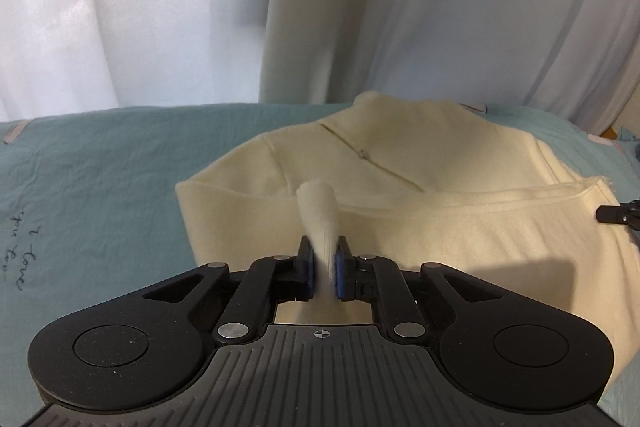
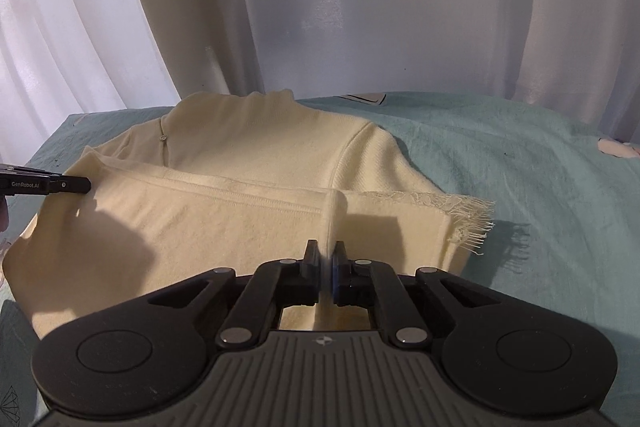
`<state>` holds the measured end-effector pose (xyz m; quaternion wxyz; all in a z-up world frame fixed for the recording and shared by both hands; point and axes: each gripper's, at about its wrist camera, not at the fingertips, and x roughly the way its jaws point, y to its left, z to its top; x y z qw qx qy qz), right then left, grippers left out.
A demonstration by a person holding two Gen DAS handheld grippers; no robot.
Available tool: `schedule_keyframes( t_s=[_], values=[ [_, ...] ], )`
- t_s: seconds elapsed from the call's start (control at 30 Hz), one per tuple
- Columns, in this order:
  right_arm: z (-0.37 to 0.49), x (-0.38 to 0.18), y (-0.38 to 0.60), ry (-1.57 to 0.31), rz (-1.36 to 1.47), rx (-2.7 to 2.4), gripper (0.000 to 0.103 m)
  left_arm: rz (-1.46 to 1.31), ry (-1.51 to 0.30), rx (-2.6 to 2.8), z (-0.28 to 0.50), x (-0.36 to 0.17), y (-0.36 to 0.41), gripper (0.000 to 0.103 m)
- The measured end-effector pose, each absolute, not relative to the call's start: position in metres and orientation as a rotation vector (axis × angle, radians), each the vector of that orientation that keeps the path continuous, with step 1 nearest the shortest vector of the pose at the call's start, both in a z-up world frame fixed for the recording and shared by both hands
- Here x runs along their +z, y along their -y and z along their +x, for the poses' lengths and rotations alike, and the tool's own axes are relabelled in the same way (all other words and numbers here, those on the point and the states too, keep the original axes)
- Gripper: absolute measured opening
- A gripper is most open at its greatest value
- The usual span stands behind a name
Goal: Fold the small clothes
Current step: 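Lift the hem with both grippers, fold it over toward the collar, open both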
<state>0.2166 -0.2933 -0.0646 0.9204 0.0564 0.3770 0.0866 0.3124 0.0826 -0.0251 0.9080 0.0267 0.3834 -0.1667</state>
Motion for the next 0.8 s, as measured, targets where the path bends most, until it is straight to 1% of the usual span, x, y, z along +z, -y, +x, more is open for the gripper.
schedule_keyframes(
  t_s=[0.13,0.23,0.3,0.47,0.6,0.8],
  values=[
    [0.229,-0.036,0.286,-0.683,0.023,0.177,0.005,0.089,-0.668,-0.347,0.329,0.016,-0.076,0.012],
    [0.266,-0.021,0.286,-0.626,-0.015,0.053,0.005,0.118,-0.601,-0.265,0.361,0.026,-0.065,0.012],
    [0.295,-0.021,0.281,-0.599,-0.052,-0.029,0.005,0.114,-0.596,-0.226,0.386,0.020,-0.057,0.012],
    [0.349,-0.042,0.270,-0.643,-0.023,-0.144,0.005,0.082,-0.654,-0.144,0.426,-0.015,-0.046,0.012],
    [0.365,-0.064,0.267,-0.680,-0.023,-0.196,0.005,0.068,-0.686,-0.098,0.438,-0.040,-0.046,0.013],
    [0.377,-0.086,0.265,-0.719,-0.064,-0.215,0.005,0.087,-0.710,-0.069,0.443,-0.064,-0.044,0.015]
  ],
)
